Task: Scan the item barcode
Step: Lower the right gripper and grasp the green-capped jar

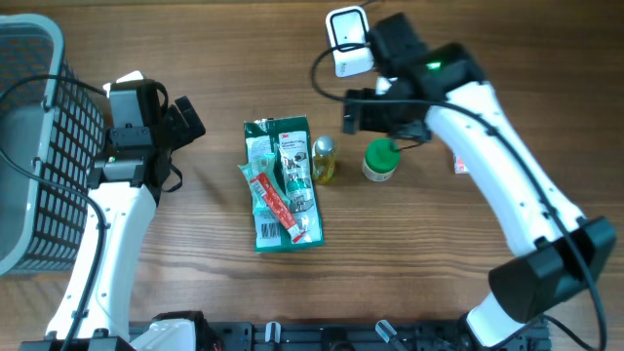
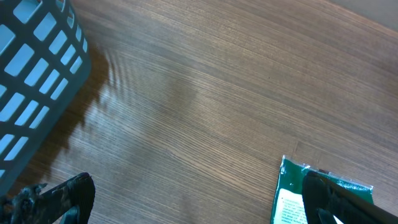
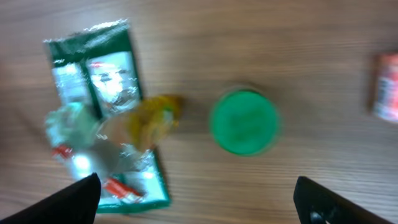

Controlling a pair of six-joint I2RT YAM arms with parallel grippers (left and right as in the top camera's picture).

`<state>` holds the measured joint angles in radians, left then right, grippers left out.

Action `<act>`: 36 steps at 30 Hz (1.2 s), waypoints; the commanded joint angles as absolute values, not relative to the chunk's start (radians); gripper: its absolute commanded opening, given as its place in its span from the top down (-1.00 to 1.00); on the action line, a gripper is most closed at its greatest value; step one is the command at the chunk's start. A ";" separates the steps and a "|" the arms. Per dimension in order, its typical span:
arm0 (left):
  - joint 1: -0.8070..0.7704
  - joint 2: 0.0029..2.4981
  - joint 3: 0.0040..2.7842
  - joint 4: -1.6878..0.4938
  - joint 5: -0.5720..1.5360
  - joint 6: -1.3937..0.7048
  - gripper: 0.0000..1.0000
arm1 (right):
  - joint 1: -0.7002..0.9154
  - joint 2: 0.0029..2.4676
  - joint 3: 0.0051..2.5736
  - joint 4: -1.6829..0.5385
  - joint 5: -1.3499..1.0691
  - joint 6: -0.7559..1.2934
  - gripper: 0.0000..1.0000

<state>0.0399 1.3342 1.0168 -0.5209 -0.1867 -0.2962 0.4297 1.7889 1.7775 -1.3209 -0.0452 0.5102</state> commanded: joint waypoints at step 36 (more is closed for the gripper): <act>0.044 1.330 1.026 -0.518 -0.196 -0.284 -1.00 | 0.396 1.792 1.250 -0.828 -0.038 0.497 -0.99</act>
